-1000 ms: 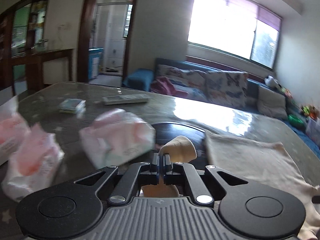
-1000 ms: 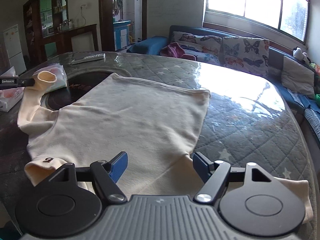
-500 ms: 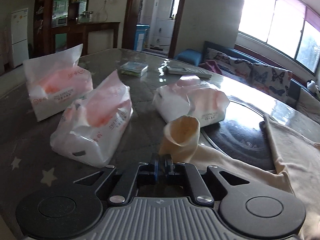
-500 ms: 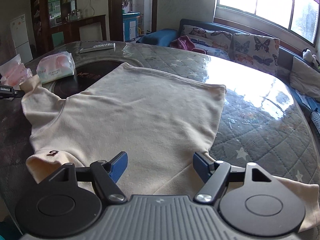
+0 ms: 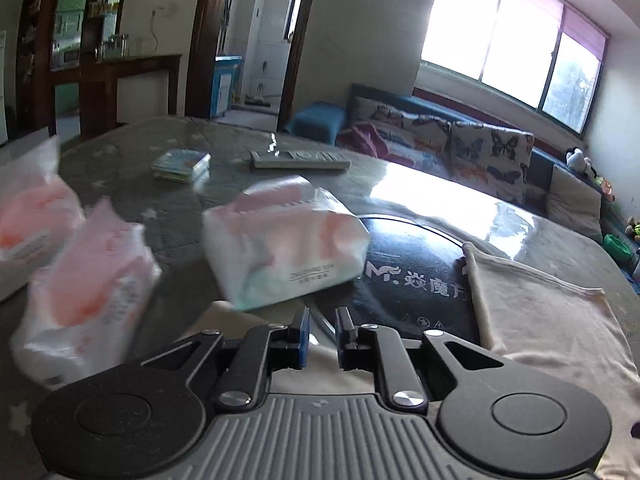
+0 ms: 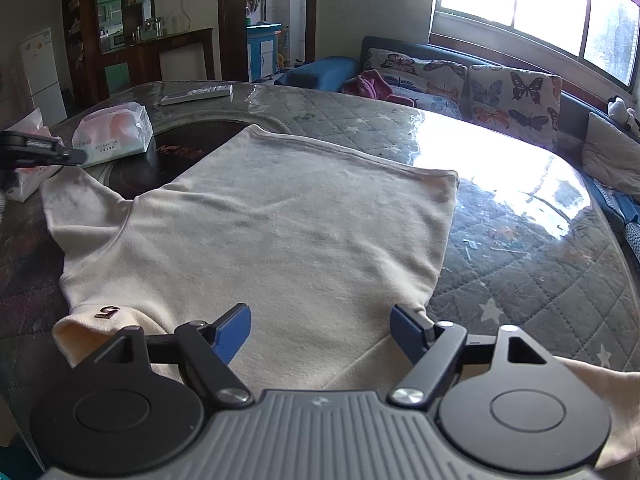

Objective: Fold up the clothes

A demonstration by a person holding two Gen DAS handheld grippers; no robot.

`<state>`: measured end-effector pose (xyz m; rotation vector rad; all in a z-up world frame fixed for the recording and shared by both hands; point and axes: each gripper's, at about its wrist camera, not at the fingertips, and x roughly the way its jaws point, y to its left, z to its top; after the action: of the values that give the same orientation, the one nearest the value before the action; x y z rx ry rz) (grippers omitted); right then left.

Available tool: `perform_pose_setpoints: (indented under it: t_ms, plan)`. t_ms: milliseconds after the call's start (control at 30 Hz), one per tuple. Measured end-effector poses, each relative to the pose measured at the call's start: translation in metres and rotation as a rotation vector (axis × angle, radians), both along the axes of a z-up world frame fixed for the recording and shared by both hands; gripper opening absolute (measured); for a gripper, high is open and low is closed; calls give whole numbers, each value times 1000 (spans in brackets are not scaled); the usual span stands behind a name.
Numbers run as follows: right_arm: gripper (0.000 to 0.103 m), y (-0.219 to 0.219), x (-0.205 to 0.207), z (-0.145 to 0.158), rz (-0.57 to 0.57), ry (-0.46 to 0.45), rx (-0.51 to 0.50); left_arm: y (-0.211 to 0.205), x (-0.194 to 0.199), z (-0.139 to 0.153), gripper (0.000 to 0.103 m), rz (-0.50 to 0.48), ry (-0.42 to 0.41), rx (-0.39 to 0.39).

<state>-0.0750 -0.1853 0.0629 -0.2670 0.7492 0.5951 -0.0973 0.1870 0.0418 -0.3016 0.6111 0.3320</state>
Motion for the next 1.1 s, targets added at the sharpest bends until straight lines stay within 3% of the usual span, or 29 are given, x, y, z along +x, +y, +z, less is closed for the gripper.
perform_pose_setpoints:
  t_ms: [67,100,133,233,367,667,733,900,1100]
  plan:
    - [79,1,0,0,0,1,2,-4,19,-2,22,-25,30,2]
    - [79,1,1,1,1,2,4,-5,27,-3,33,-35,45,7]
    - [79,2,1,1,1,3,4,-6,35,-5,36,-43,57,14]
    - [79,2,2,2,1,7,7,-5,55,-10,36,-55,88,44]
    - [79,4,2,2,3,8,9,10,72,-16,36,9,107,64]
    - [79,4,3,4,-3,12,14,98,79,-16,36,395,100,-8]
    - [79,4,3,3,-4,14,13,109,72,-15,36,429,101,-16]
    - [80,5,5,4,0,16,15,100,52,-10,44,345,88,31]
    - [79,11,3,8,15,2,16,73,24,-2,45,185,64,8]
